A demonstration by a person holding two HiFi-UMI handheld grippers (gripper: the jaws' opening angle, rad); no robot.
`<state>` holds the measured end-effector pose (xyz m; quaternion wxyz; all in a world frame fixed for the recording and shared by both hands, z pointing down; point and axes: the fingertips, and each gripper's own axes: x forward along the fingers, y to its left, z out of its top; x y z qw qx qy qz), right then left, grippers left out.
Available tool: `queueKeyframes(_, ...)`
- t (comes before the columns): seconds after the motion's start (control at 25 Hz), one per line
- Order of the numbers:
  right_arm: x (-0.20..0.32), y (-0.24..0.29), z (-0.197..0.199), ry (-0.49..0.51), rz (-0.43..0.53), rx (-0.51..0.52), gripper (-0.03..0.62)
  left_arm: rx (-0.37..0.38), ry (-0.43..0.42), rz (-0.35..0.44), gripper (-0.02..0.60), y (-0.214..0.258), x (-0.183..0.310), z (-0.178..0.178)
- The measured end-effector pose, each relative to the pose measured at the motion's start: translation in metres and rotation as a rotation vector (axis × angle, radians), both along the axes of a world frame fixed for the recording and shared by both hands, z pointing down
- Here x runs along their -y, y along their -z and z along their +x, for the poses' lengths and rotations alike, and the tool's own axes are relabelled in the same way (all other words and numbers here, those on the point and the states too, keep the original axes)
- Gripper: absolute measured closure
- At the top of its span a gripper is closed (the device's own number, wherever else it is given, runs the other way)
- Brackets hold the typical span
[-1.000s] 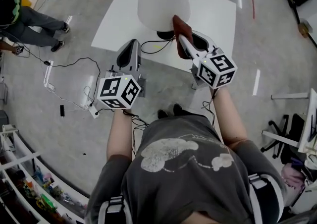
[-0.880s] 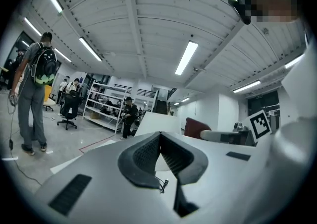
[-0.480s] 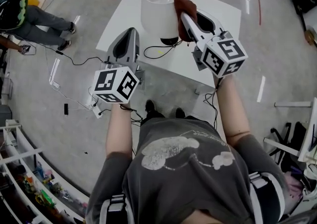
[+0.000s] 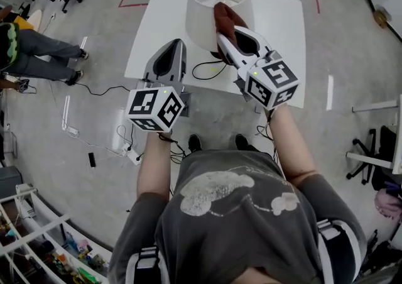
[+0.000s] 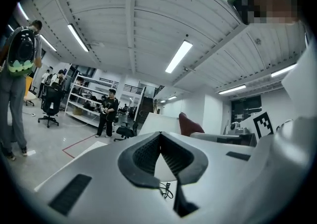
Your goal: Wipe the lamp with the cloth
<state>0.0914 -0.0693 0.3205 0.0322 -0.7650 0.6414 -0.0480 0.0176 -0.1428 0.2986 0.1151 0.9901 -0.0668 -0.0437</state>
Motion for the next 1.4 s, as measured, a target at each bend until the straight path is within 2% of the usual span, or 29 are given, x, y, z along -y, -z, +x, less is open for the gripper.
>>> queueKeyframes(0.52,0.036,-0.095,-0.033,-0.166,-0.150,0.106,0.508,0.053,-0.177,-0.033,0.574,-0.037,0.044,-0.024)
queueKeyframes(0.84,0.034,-0.134,-0.046,-0.251,-0.198,0.175,0.508,0.082,-0.224,-0.059,0.574,-0.058,0.056,-0.039)
queueKeyframes(1.0,0.029,-0.130,-0.056,-0.256,-0.203,0.169,0.508,0.083,-0.240,-0.075,0.574,-0.062,0.054,-0.036)
queueKeyframes(1.16,0.024,-0.105,-0.055,-0.239,-0.181,0.122,0.508,0.073,-0.251,-0.061,0.574,-0.053,0.047,-0.016)
queueKeyframes(1.4,0.009,-0.037,-0.048,-0.212,-0.073,0.053,0.508,0.044,-0.237,-0.025,0.574,-0.022,0.035,0.008)
